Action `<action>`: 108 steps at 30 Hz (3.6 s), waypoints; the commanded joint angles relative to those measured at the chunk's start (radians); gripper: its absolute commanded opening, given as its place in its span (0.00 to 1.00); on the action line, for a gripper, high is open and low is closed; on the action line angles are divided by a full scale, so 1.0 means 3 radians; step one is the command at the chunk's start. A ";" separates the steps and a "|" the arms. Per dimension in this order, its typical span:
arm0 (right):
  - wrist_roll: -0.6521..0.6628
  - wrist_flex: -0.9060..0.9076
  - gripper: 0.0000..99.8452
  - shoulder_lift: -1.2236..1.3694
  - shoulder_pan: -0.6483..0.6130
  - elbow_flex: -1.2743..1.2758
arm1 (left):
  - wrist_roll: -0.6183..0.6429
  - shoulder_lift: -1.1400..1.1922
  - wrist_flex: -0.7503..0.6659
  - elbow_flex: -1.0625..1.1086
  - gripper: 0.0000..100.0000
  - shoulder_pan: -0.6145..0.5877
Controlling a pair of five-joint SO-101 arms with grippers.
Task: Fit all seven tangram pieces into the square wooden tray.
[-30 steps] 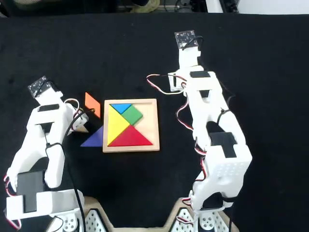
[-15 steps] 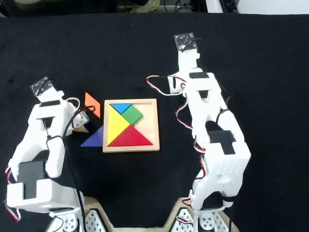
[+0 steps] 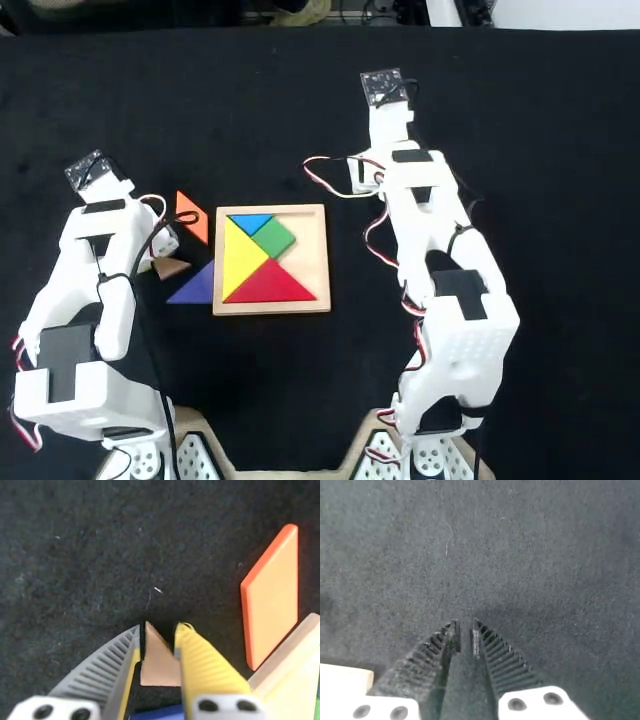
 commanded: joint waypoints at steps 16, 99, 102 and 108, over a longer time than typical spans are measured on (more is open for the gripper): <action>0.0031 -0.0061 0.05 -0.0033 -0.0026 -0.0043 | -0.0082 -0.0271 -0.0082 -0.0120 0.19 0.0130; 0.0164 -0.0036 0.05 -0.0033 -0.0026 -0.0074 | 0.0138 -0.0527 0.1043 -0.0647 0.03 0.0555; 0.0164 -0.0036 0.05 -0.0033 -0.0026 -0.0074 | 0.0082 -0.0956 0.0435 0.0018 0.03 0.0483; 0.0164 -0.0036 0.05 -0.0033 -0.0031 -0.0079 | 0.0036 -0.1033 0.0251 0.0396 0.19 0.0448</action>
